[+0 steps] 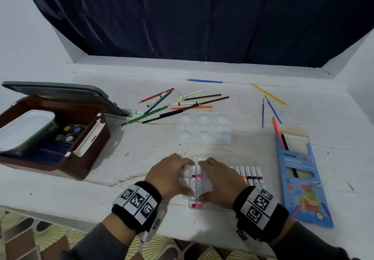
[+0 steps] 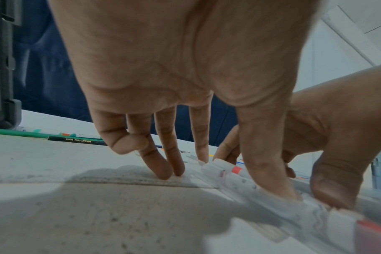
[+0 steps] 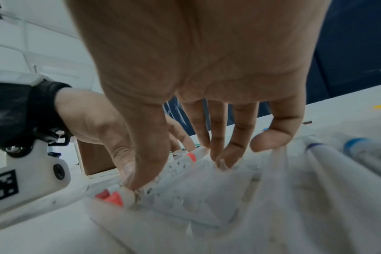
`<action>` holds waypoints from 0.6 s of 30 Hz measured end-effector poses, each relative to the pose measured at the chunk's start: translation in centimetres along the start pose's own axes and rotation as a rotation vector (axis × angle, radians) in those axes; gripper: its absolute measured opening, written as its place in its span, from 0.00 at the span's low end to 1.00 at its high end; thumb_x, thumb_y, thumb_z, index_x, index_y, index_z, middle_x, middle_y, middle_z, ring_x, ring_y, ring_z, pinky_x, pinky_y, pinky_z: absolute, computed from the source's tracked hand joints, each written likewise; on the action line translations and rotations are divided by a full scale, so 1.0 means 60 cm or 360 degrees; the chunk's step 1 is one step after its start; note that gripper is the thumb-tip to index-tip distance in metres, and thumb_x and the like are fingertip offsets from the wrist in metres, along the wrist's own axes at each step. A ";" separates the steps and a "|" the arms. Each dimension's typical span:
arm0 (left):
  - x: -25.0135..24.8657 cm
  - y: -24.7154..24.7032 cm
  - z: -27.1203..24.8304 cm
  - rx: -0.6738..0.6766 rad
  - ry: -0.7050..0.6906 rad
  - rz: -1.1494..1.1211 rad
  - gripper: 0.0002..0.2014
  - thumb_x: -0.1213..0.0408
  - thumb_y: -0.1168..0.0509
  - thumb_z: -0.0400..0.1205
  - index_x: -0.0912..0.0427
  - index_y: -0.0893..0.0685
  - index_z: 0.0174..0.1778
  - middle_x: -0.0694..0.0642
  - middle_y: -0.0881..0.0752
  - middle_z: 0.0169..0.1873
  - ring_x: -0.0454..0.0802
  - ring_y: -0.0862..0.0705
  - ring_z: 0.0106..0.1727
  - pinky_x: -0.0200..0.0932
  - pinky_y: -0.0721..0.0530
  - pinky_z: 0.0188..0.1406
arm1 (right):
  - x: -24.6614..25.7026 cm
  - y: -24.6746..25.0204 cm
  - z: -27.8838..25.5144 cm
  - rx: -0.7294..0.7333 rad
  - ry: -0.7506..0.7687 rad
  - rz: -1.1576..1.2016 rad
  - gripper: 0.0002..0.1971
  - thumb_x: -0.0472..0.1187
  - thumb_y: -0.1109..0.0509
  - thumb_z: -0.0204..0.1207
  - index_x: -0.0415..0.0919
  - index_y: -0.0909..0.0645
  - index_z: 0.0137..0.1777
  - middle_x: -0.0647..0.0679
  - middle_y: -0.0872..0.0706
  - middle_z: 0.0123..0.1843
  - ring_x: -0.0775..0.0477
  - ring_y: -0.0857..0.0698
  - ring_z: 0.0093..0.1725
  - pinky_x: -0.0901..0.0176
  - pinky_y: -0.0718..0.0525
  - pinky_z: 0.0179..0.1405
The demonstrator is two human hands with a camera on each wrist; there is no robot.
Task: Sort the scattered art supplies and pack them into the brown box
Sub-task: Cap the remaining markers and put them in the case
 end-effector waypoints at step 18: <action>0.005 0.002 -0.007 -0.0048 -0.0097 -0.0074 0.40 0.44 0.16 0.62 0.40 0.22 0.71 0.42 0.28 0.53 0.43 0.23 0.54 0.42 0.20 0.55 | 0.029 0.041 0.023 0.0192 -0.0005 -0.0502 0.30 0.65 0.20 0.62 0.46 0.22 0.57 0.51 0.14 0.51 0.46 0.14 0.48 0.52 0.18 0.45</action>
Point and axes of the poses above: each hand's wrist, its own z-axis towards the middle knuckle, its own y-axis out of the back of the hand, x = y × z, the point moved 1 cm from there along z, towards the middle knuckle
